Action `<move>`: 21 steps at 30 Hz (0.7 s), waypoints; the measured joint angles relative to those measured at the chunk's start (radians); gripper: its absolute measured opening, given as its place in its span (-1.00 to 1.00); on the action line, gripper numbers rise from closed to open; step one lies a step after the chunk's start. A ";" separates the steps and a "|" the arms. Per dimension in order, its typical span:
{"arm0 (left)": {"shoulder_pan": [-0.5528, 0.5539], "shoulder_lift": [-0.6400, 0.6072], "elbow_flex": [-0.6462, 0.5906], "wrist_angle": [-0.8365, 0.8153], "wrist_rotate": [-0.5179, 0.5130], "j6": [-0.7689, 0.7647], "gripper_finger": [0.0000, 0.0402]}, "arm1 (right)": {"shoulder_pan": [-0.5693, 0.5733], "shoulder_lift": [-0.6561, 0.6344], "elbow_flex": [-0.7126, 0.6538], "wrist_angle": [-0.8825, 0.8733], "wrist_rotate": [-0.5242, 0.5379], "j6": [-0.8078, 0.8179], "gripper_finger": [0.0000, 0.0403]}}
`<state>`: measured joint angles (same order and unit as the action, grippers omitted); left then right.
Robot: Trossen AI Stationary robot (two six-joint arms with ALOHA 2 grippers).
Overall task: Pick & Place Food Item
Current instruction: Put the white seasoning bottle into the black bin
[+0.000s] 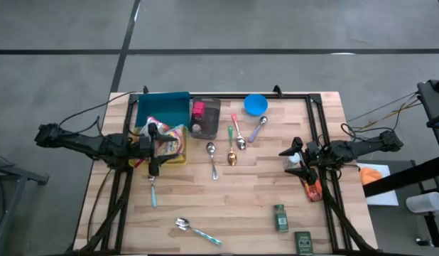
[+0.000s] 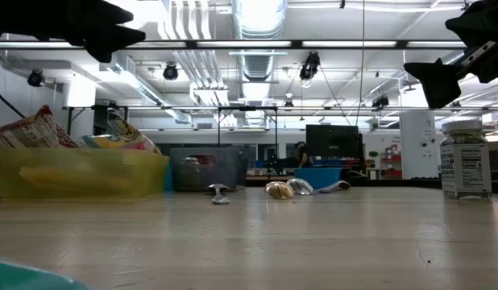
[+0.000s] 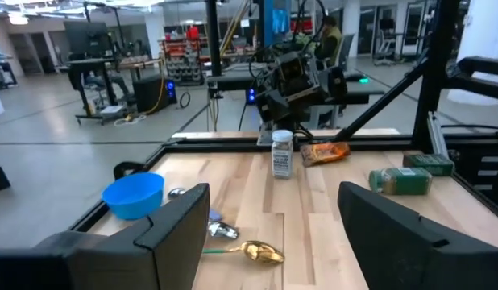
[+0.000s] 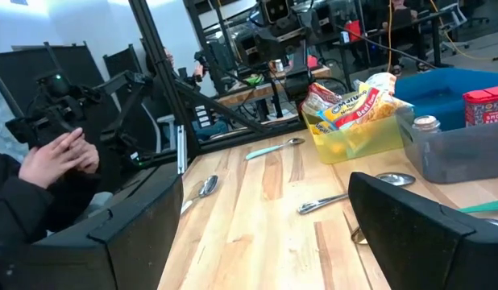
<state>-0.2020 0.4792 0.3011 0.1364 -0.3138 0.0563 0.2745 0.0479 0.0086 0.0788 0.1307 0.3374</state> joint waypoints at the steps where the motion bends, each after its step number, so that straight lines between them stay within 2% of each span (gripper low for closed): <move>1: 0.000 -0.006 -0.001 0.000 0.000 0.000 0.35 | 0.000 0.000 0.000 0.000 0.000 0.000 0.74; 21: 0.000 -0.006 -0.009 0.002 0.000 -0.004 0.35 | 0.000 0.000 0.000 0.000 0.000 0.000 0.74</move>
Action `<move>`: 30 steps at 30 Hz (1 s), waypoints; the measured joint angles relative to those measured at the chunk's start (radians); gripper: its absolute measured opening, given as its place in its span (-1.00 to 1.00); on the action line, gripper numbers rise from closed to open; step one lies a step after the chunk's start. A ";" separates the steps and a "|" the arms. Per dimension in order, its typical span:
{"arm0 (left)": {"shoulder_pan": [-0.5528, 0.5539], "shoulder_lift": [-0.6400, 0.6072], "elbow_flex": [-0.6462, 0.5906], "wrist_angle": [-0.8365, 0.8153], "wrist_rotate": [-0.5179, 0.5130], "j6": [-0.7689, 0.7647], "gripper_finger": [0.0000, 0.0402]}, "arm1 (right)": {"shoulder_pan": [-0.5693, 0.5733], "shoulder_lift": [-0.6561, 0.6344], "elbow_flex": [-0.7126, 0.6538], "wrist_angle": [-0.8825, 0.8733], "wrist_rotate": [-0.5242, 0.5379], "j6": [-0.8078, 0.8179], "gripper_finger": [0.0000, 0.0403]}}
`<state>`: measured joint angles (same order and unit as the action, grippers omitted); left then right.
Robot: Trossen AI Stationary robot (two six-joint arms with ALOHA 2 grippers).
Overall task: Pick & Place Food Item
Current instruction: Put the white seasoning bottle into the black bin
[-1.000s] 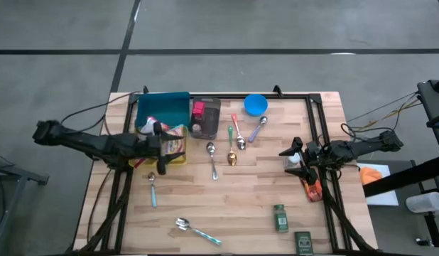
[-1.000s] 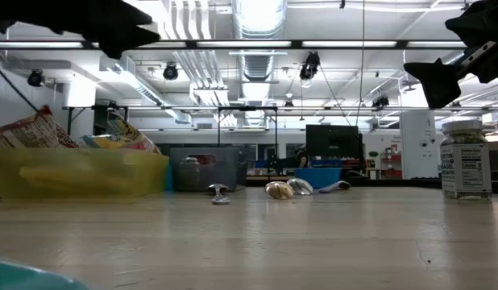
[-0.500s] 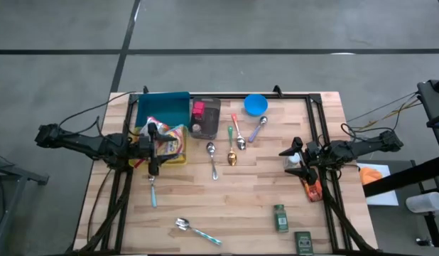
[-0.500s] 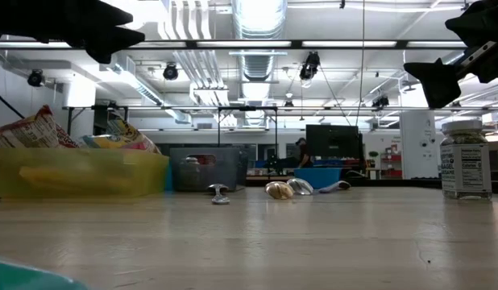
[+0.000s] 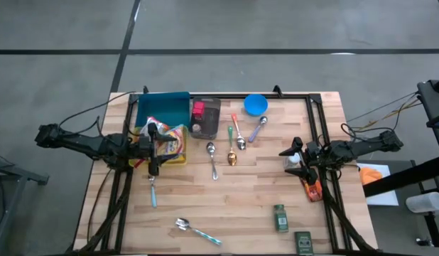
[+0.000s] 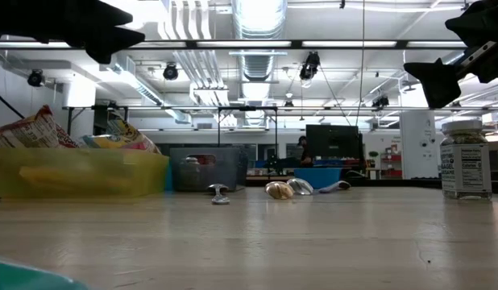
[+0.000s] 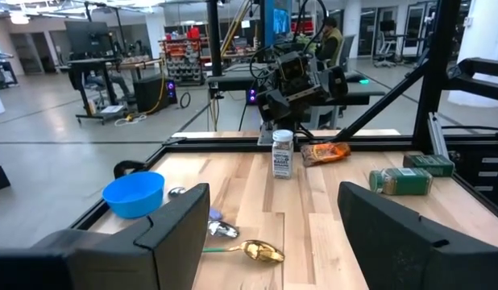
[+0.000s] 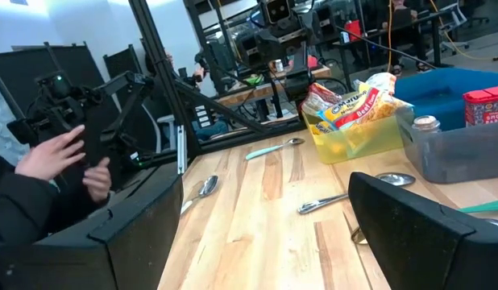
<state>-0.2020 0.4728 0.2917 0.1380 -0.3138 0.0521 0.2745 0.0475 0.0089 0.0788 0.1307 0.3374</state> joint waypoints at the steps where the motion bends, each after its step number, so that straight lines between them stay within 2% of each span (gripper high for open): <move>1: 0.000 0.000 -0.001 0.000 0.000 0.000 0.35 | 0.000 0.000 0.000 0.000 0.000 0.000 0.74; 20: 0.000 0.003 -0.003 -0.058 -0.007 -0.003 0.35 | 0.000 0.000 0.000 0.000 0.000 0.000 0.74; 30: 0.000 0.003 -0.003 -0.159 -0.007 -0.003 0.35 | 0.000 0.000 0.000 0.000 0.000 0.000 0.74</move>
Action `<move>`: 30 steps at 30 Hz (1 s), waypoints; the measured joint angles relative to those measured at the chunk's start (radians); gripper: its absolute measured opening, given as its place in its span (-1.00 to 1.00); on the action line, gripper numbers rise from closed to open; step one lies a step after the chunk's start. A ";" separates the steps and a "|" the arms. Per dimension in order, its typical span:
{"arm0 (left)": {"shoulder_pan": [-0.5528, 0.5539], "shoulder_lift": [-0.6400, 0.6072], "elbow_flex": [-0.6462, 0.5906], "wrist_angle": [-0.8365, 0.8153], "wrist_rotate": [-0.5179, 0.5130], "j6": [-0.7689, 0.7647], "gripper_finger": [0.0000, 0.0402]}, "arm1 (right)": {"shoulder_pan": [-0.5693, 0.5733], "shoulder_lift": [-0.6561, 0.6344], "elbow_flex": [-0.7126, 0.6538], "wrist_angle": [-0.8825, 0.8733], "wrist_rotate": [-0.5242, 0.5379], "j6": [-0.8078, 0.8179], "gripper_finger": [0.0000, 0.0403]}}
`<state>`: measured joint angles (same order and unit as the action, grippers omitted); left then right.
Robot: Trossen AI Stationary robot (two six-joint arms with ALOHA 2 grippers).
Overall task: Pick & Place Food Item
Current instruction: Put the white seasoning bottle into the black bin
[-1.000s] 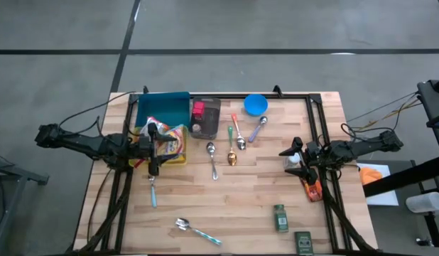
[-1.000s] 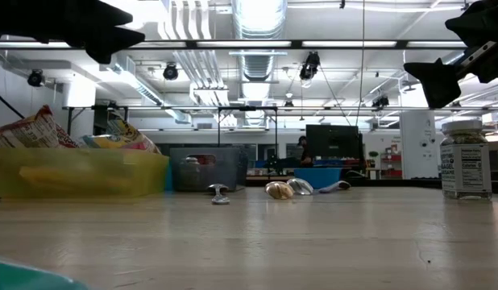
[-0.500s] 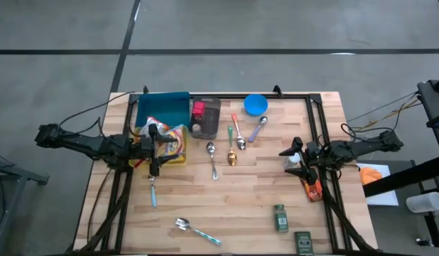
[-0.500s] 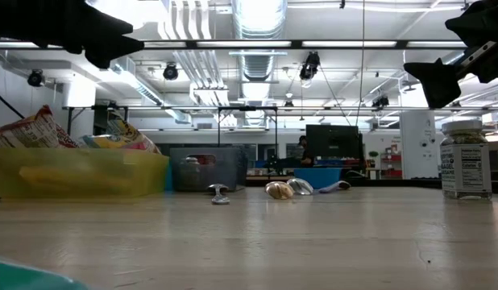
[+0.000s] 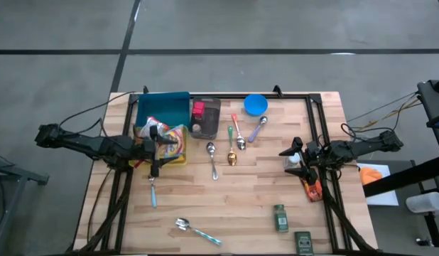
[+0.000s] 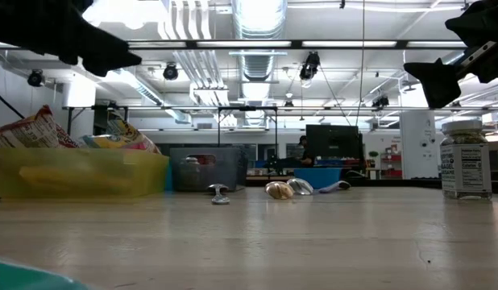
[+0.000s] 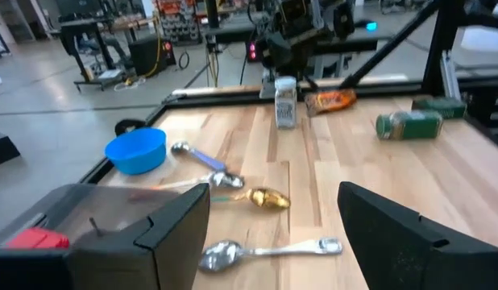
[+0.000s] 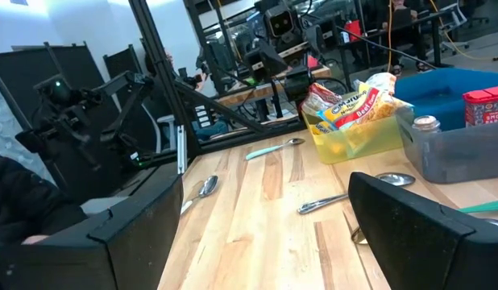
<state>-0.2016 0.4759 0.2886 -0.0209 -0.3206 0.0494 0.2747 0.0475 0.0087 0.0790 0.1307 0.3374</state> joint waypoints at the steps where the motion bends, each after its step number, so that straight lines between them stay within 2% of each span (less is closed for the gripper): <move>1: 0.000 0.000 0.000 -0.011 0.000 0.000 0.35 | 0.000 0.000 0.000 0.000 0.000 0.000 0.74; 25: 0.000 0.000 0.000 -0.382 0.000 0.003 0.35 | 0.000 0.000 0.000 0.009 0.003 -0.003 0.74; 28: 0.000 0.000 0.000 -0.401 0.000 0.003 0.35 | 0.000 -0.002 0.000 0.026 0.069 0.015 0.74; 30: 0.000 0.000 0.000 -0.403 0.000 0.003 0.35 | 0.000 0.000 0.000 0.045 0.120 0.088 0.74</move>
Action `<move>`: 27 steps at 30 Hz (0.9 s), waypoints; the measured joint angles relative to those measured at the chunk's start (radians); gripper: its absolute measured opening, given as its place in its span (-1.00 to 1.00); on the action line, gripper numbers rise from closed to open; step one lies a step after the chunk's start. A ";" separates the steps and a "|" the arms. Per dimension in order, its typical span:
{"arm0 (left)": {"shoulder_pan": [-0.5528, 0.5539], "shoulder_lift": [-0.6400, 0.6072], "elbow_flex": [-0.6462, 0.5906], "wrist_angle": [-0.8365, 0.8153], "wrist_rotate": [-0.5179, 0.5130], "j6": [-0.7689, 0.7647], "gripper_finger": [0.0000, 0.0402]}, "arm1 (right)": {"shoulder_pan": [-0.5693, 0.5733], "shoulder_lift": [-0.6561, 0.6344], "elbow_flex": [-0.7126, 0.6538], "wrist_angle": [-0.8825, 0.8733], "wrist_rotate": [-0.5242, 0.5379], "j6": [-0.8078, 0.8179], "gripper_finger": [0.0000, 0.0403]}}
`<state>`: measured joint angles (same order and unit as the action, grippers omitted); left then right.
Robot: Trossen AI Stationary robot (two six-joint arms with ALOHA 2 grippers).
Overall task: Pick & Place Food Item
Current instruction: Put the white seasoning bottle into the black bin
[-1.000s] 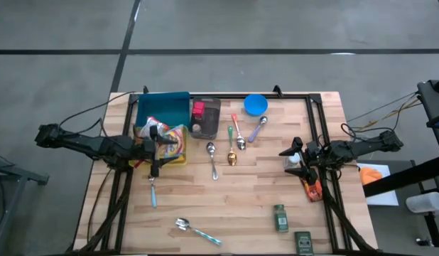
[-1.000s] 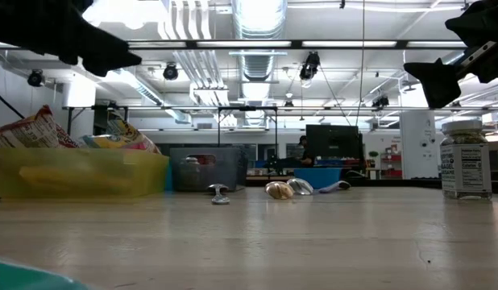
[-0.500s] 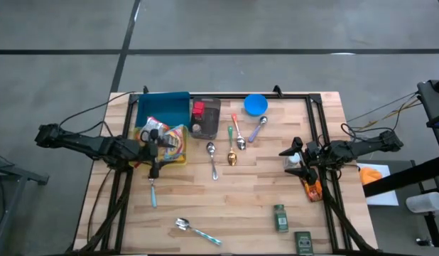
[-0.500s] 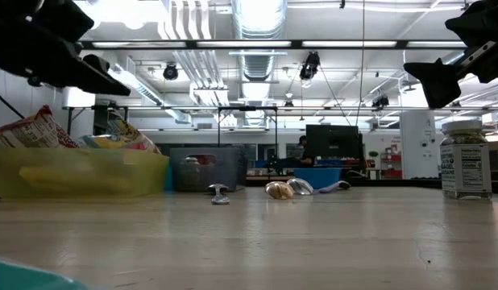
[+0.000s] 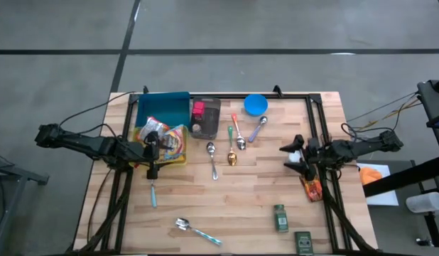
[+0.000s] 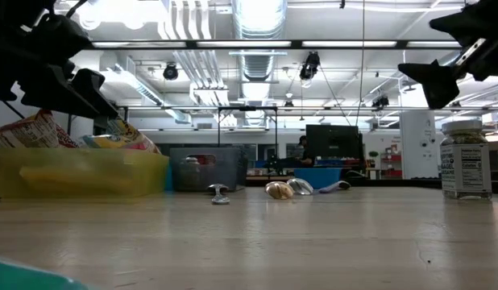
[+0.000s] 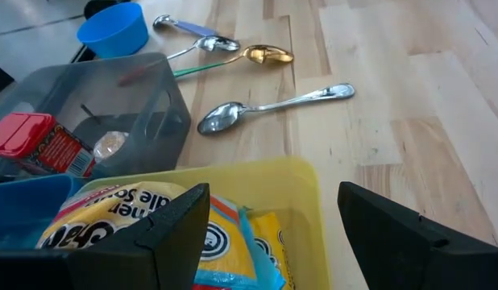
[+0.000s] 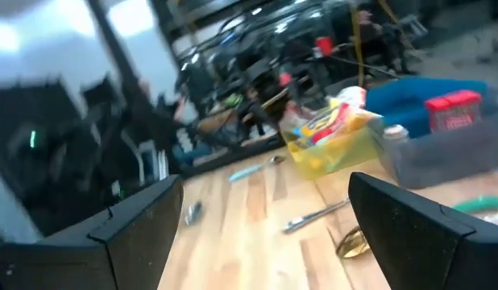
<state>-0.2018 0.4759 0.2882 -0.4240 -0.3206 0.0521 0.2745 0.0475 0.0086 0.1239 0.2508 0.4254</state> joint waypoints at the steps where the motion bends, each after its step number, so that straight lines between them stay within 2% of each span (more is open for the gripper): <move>1: 0.000 0.000 0.000 0.000 0.000 0.000 0.35 | 0.000 0.000 0.000 0.005 0.018 0.047 0.74; 5: 0.000 0.000 0.000 0.000 0.000 0.000 0.35 | 0.000 0.000 0.000 0.024 0.028 0.159 0.74; 11: 0.000 0.000 0.000 0.000 0.000 -0.003 0.35 | 0.000 0.000 0.001 0.055 0.003 0.090 0.74; 14: 0.000 0.000 0.000 0.000 0.000 -0.003 0.35 | 0.000 0.005 0.038 0.008 0.003 0.082 0.74; 19: 0.000 -0.001 0.000 0.000 0.000 -0.003 0.35 | 0.000 0.091 0.189 -0.184 0.011 0.079 0.74; 24: 0.000 -0.001 0.000 0.000 0.000 -0.003 0.35 | 0.000 0.292 0.390 -0.419 0.015 0.090 0.74; 27: 0.000 -0.001 0.000 0.000 0.000 -0.002 0.35 | 0.000 0.435 0.531 -0.623 0.026 0.196 0.74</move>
<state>-0.2020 0.4751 0.2885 -0.4240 -0.3206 0.0498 0.2749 0.4825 0.5401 -0.4995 0.2768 0.6209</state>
